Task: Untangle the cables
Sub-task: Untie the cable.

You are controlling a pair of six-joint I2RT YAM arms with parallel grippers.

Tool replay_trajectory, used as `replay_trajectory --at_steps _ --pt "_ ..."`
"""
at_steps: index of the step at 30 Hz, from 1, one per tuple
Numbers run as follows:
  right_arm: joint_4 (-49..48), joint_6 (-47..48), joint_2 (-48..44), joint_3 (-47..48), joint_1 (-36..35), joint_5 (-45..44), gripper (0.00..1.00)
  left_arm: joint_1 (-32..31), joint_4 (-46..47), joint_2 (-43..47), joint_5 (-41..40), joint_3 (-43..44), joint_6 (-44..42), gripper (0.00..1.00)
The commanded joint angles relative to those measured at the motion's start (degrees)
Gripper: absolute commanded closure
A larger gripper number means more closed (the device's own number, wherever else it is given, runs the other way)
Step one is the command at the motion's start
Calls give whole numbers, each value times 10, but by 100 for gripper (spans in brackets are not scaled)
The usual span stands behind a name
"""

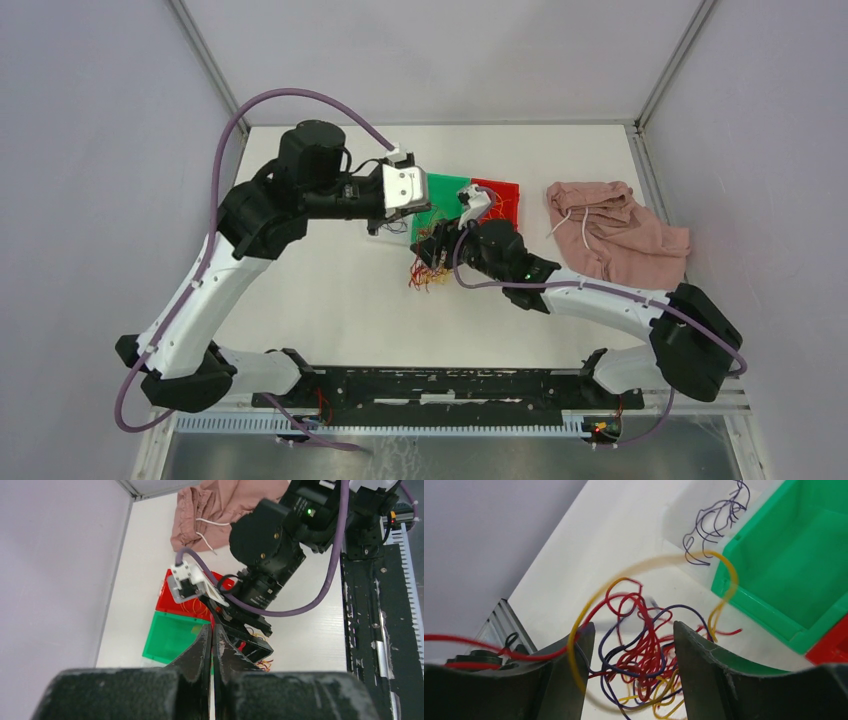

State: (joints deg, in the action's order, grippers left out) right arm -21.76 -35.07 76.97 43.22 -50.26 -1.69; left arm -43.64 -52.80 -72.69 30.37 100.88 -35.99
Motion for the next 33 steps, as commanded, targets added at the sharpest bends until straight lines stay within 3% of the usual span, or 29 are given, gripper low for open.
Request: replay_trajectory --at_steps 1,17,24,29,33 --pt "-4 9 16 -19 -4 -23 35 -3 16 -5 18 57 -11 97" --pt "-14 1 52 -83 -3 -31 37 -4 134 15 -50 115 -52 97" --pt "-27 -11 74 -91 -10 -10 37 -3 257 35 -80 107 -70 97" --pt "-28 -15 60 -106 -14 0 37 -4 367 49 -107 103 -95 97" --pt "5 -9 5 -104 -14 15 37 -5 359 46 -107 124 -106 97"
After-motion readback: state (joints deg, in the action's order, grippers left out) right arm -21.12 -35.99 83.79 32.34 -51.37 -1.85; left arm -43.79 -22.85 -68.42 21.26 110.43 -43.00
